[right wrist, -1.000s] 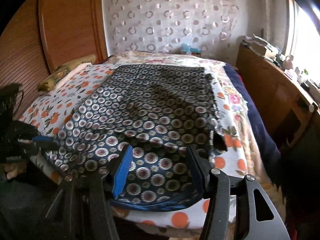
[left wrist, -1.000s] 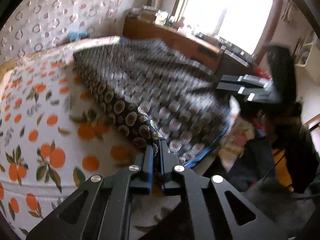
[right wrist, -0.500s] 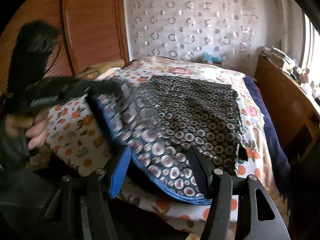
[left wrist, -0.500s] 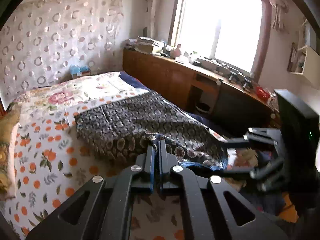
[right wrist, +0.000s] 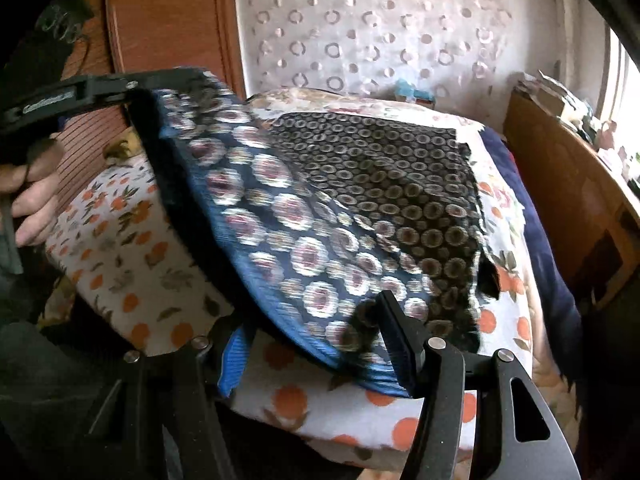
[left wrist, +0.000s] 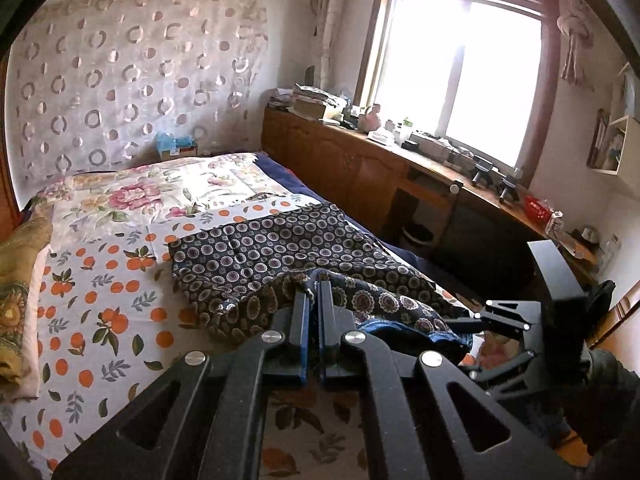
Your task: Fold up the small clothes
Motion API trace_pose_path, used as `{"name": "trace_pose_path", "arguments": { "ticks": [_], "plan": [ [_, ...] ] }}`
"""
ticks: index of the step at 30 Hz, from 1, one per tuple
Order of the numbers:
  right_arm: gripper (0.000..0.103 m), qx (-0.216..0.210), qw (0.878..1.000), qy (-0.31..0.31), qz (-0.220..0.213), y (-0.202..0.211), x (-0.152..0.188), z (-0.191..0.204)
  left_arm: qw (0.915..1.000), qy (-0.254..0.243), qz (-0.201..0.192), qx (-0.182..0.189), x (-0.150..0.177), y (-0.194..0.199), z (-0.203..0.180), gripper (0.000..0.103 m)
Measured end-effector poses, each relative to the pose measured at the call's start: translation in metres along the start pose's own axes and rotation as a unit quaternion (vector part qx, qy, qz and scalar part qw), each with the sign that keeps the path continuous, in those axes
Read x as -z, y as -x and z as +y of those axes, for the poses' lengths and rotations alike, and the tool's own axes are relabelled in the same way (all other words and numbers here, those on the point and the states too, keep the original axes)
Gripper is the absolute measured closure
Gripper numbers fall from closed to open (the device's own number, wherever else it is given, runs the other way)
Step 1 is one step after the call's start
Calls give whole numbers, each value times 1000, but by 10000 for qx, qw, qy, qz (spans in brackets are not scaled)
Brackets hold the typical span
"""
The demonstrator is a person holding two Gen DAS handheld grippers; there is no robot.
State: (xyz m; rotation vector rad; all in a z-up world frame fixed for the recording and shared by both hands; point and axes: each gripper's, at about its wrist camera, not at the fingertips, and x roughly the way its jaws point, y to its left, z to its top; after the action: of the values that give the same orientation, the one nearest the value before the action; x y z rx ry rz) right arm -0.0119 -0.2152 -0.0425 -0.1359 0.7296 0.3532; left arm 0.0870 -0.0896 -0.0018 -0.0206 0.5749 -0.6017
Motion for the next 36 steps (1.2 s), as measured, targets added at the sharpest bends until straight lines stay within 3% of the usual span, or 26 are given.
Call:
{"name": "trace_pose_path", "arguments": {
  "ticks": [8,9,10,11,19,24,36],
  "plan": [
    [44,167,9998,-87,-35,-5,1,-21,9999,-22,-95,-88,-1,7,2,99],
    [69,58,9999,-86,-99,-7,0,-25,9999,-10,-90,-103,-1,7,3,99],
    [86,-25,9999,-66,-91,-9,-1,-27,9999,0,-78,-126,-1,7,4,99],
    [96,-1,10000,-23,-90,-10,-2,-29,9999,0,-54,-144,-1,6,6,99],
    [98,275,9966,287,-723,5,-48,-40,9988,-181,4,-450,-7,-4,17,99],
    [98,285,9941,276,-1005,-14,-83,-48,9979,-225,102,-596,-14,-18,34,99],
    [98,164,9964,277,-785,-91,-116,-72,9960,-157,446,-758,-29,-67,72,99]
  ]
}}
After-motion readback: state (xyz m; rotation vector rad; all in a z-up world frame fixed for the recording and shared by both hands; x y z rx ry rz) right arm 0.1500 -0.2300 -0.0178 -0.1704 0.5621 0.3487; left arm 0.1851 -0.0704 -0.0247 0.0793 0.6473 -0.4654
